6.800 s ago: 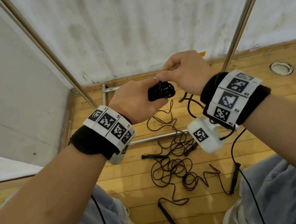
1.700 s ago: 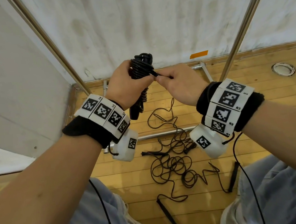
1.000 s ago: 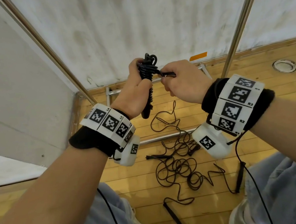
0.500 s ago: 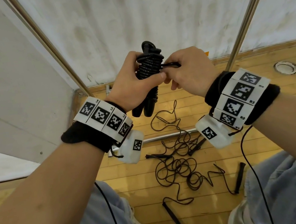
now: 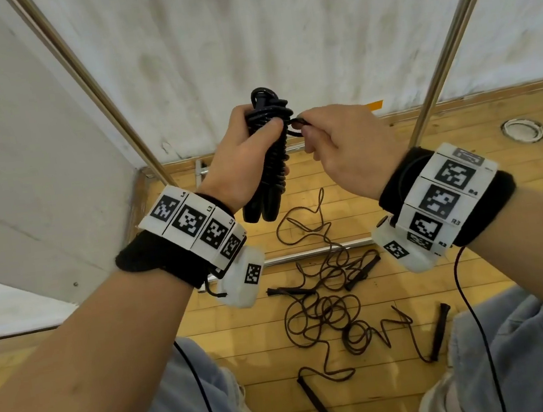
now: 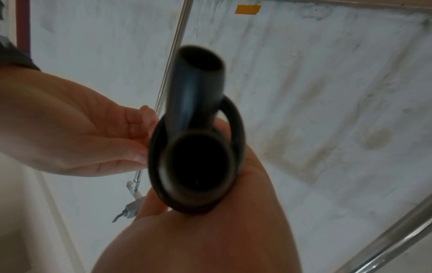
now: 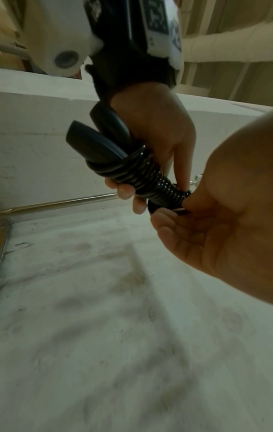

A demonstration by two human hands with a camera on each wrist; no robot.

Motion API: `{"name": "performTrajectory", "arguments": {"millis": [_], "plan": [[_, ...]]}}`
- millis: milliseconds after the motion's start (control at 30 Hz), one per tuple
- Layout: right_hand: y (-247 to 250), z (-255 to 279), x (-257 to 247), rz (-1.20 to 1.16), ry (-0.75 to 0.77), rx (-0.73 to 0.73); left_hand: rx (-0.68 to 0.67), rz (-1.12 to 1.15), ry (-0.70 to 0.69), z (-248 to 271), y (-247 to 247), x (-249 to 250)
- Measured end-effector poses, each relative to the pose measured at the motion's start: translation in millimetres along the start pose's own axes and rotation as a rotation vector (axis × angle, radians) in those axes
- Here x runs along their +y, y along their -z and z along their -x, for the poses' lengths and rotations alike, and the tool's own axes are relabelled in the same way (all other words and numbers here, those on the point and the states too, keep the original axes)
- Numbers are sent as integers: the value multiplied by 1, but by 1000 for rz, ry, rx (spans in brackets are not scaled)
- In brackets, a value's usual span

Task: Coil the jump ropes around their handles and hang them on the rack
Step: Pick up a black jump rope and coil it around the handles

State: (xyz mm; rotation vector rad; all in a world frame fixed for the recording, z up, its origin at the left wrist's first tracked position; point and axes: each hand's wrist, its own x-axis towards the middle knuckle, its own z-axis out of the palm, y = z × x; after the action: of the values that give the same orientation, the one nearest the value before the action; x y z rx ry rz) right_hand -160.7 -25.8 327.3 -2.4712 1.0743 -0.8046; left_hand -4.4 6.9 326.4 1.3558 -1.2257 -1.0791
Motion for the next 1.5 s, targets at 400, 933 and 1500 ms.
{"name": "performTrajectory", "arguments": {"millis": [400,933,1500], "plan": [[-3,-5,3,32,-77,44,77,-112,-68,0,-7,-6],[-5,-5,-1,23,-90,66,206,-218,-109,-5,-5,-9],[0,-6,-6,-369,-276,66,82,-586,-162,-2,-3,-16]]}}
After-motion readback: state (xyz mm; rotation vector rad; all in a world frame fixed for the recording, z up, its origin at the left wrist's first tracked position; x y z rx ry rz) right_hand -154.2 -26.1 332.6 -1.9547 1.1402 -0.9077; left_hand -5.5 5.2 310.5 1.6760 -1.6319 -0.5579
